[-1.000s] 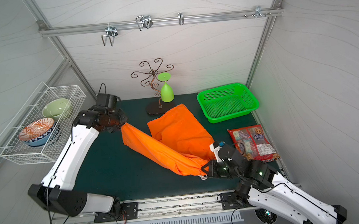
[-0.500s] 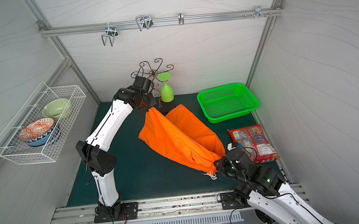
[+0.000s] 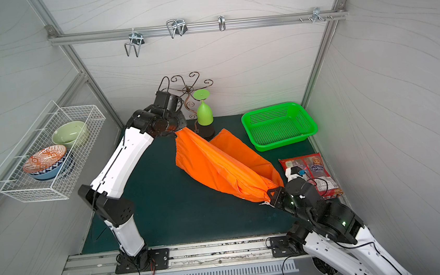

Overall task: Roll up the shorts
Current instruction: Fold the shorts at the center of the board.

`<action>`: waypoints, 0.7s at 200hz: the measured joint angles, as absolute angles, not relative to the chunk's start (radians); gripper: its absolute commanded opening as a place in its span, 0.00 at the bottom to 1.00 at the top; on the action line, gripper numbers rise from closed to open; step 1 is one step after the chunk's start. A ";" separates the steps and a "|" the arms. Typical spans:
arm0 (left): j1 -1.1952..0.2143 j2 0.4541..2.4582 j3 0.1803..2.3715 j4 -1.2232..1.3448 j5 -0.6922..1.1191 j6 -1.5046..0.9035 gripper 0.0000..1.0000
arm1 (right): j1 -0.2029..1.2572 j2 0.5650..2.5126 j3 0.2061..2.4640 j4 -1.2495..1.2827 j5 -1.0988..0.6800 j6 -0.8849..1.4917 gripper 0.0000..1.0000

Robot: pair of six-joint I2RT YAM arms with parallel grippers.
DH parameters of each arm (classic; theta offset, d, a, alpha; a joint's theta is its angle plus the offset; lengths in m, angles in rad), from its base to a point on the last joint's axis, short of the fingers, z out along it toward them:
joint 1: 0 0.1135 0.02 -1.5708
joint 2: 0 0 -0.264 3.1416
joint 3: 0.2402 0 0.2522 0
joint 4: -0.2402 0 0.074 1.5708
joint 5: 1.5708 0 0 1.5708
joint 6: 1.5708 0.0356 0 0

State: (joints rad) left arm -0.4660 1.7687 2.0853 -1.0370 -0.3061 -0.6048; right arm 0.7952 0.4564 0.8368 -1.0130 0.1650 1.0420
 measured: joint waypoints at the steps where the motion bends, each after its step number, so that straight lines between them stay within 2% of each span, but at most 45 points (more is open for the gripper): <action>1: -0.465 1.765 2.082 -1.036 -0.307 -0.604 0.00 | 0.795 0.459 0.837 -1.011 0.160 1.039 0.00; 49: -0.355 1.468 1.867 -0.989 -0.343 -0.574 0.00 | 0.800 0.561 0.826 -0.846 -0.106 0.907 0.00; 72: -0.299 1.365 1.781 -0.982 -0.367 -0.554 0.00 | 0.857 0.614 0.820 -0.768 -0.213 0.863 0.00; 112: -0.252 1.217 1.624 -0.973 -0.411 -0.522 0.00 | 1.039 0.715 0.820 -0.712 -0.275 0.828 0.00; 140: -0.249 1.197 1.608 -0.973 -0.405 -0.515 0.00 | 1.080 0.744 0.799 -0.704 -0.277 0.834 0.00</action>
State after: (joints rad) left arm -0.2493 1.1969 1.6077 -0.9730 -0.4049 -0.5152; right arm 1.0801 0.7437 0.7994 -0.7040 -0.2768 0.8341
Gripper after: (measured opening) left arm 0.063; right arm 0.080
